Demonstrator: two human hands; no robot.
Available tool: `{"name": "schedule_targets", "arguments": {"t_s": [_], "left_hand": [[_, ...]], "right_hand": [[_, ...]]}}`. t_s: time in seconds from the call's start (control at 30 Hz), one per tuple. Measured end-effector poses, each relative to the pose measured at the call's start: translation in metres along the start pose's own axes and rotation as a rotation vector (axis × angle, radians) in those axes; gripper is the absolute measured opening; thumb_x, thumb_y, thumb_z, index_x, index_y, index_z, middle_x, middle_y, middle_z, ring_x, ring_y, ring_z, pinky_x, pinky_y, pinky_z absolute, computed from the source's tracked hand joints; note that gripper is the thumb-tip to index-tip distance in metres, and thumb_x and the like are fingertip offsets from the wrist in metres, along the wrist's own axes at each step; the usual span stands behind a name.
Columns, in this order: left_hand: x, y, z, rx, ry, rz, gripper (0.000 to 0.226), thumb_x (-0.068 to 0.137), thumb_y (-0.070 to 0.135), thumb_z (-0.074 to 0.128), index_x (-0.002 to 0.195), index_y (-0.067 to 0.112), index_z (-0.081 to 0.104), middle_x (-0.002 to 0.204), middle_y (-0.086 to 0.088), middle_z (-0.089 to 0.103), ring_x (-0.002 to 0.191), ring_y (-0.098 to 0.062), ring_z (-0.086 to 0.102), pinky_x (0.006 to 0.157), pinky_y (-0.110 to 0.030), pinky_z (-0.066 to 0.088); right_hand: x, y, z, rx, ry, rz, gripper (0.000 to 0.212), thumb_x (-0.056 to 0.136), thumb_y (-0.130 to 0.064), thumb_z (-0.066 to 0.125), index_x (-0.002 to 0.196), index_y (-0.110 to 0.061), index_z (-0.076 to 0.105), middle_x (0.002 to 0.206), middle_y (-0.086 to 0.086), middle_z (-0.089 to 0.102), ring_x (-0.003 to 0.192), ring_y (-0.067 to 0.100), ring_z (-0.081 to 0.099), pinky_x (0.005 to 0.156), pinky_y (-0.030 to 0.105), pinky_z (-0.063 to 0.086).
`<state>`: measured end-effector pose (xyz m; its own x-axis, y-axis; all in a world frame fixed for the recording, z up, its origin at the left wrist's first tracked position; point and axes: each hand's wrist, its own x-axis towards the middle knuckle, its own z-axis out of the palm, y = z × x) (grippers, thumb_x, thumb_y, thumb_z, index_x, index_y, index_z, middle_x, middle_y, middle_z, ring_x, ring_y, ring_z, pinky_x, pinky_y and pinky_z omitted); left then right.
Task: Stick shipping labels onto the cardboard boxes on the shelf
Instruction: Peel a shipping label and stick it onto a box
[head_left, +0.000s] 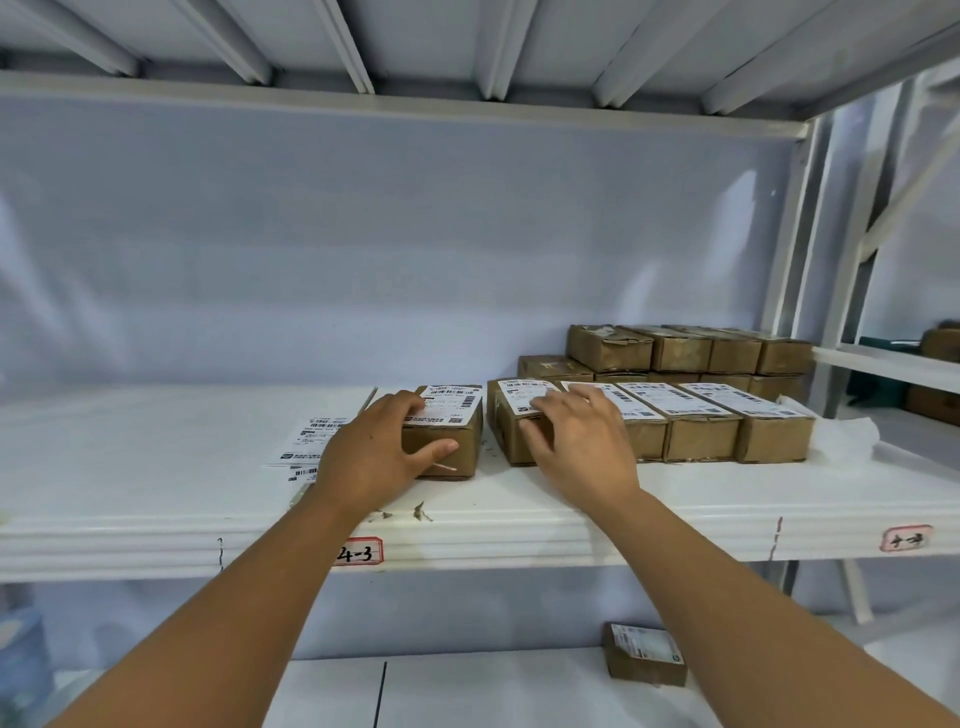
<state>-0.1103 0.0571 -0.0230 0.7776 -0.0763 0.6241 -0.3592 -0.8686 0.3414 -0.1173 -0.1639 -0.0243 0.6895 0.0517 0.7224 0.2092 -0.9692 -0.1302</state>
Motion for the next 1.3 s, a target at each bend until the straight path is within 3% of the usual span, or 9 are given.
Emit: {"name": "schedule_targets", "arguments": {"t_s": [0.13, 0.27, 0.4, 0.6, 0.8, 1.07, 1.2, 1.3], "left_hand": [[0.001, 0.0, 0.005, -0.061, -0.043, 0.045, 0.053, 0.079, 0.049, 0.067, 0.124, 0.028, 0.047, 0.126, 0.01, 0.053, 0.106, -0.012, 0.054, 0.082, -0.026, 0.043], [0.002, -0.003, 0.011, -0.129, -0.101, 0.138, 0.055, 0.081, 0.039, 0.07, 0.129, 0.025, 0.047, 0.138, 0.006, 0.041, 0.117, -0.011, 0.048, 0.096, -0.022, 0.04], [0.003, -0.003, 0.013, -0.113, -0.145, 0.173, 0.054, 0.086, 0.036, 0.064, 0.136, 0.026, 0.045, 0.138, 0.002, 0.042, 0.122, -0.014, 0.046, 0.102, -0.026, 0.038], [0.002, 0.0, 0.01, -0.091, -0.163, 0.105, 0.053, 0.089, 0.037, 0.06, 0.138, 0.032, 0.039, 0.118, -0.002, 0.064, 0.099, -0.016, 0.061, 0.086, -0.024, 0.043], [-0.002, 0.008, 0.004, -0.199, -0.165, 0.024, 0.065, 0.085, 0.036, 0.066, 0.138, 0.036, 0.029, 0.107, 0.001, 0.066, 0.084, -0.012, 0.063, 0.08, -0.025, 0.049], [-0.002, 0.007, 0.004, -0.213, -0.199, 0.003, 0.058, 0.089, 0.036, 0.06, 0.137, 0.034, 0.029, 0.117, 0.0, 0.064, 0.093, -0.016, 0.063, 0.087, -0.034, 0.051], [-0.001, 0.003, 0.006, -0.148, -0.139, 0.038, 0.052, 0.093, 0.04, 0.05, 0.138, 0.024, 0.031, 0.133, -0.005, 0.051, 0.109, -0.02, 0.056, 0.093, -0.034, 0.045], [0.003, 0.003, 0.006, -0.057, -0.064, 0.14, 0.048, 0.095, 0.04, 0.044, 0.138, 0.02, 0.037, 0.139, -0.003, 0.043, 0.123, -0.021, 0.046, 0.096, -0.036, 0.042]], "right_hand": [[-0.001, 0.005, -0.001, 0.006, -0.045, 0.054, 0.038, 0.095, -0.04, 0.046, 0.128, -0.023, 0.055, 0.13, -0.002, 0.057, 0.127, 0.02, 0.04, 0.106, 0.034, 0.027], [-0.003, 0.003, -0.001, 0.037, -0.052, 0.039, 0.038, 0.094, -0.026, 0.048, 0.131, -0.02, 0.053, 0.131, -0.001, 0.056, 0.126, 0.021, 0.041, 0.107, 0.035, 0.026], [-0.004, 0.004, -0.001, 0.067, -0.034, 0.047, 0.039, 0.092, -0.02, 0.05, 0.13, -0.019, 0.056, 0.129, 0.0, 0.058, 0.125, 0.022, 0.043, 0.109, 0.034, 0.023], [-0.005, 0.004, -0.002, 0.09, -0.031, 0.1, 0.038, 0.092, -0.02, 0.047, 0.129, -0.022, 0.056, 0.13, -0.003, 0.058, 0.127, 0.017, 0.044, 0.117, 0.036, 0.009], [-0.005, 0.005, -0.001, 0.112, -0.024, 0.089, 0.037, 0.091, -0.018, 0.048, 0.126, -0.019, 0.059, 0.126, -0.001, 0.061, 0.123, 0.02, 0.047, 0.116, 0.039, 0.016], [-0.006, 0.007, 0.0, 0.153, 0.033, 0.092, 0.035, 0.088, -0.015, 0.051, 0.121, -0.015, 0.062, 0.12, 0.003, 0.064, 0.119, 0.023, 0.049, 0.113, 0.04, 0.022], [-0.005, 0.005, 0.0, 0.188, 0.115, 0.123, 0.03, 0.091, -0.017, 0.052, 0.118, -0.017, 0.064, 0.12, 0.001, 0.063, 0.121, 0.021, 0.048, 0.115, 0.039, 0.017], [0.0, 0.004, -0.004, 0.211, 0.141, 0.12, 0.027, 0.092, -0.019, 0.052, 0.115, -0.017, 0.066, 0.115, 0.002, 0.065, 0.116, 0.021, 0.05, 0.102, 0.033, 0.033]]}}
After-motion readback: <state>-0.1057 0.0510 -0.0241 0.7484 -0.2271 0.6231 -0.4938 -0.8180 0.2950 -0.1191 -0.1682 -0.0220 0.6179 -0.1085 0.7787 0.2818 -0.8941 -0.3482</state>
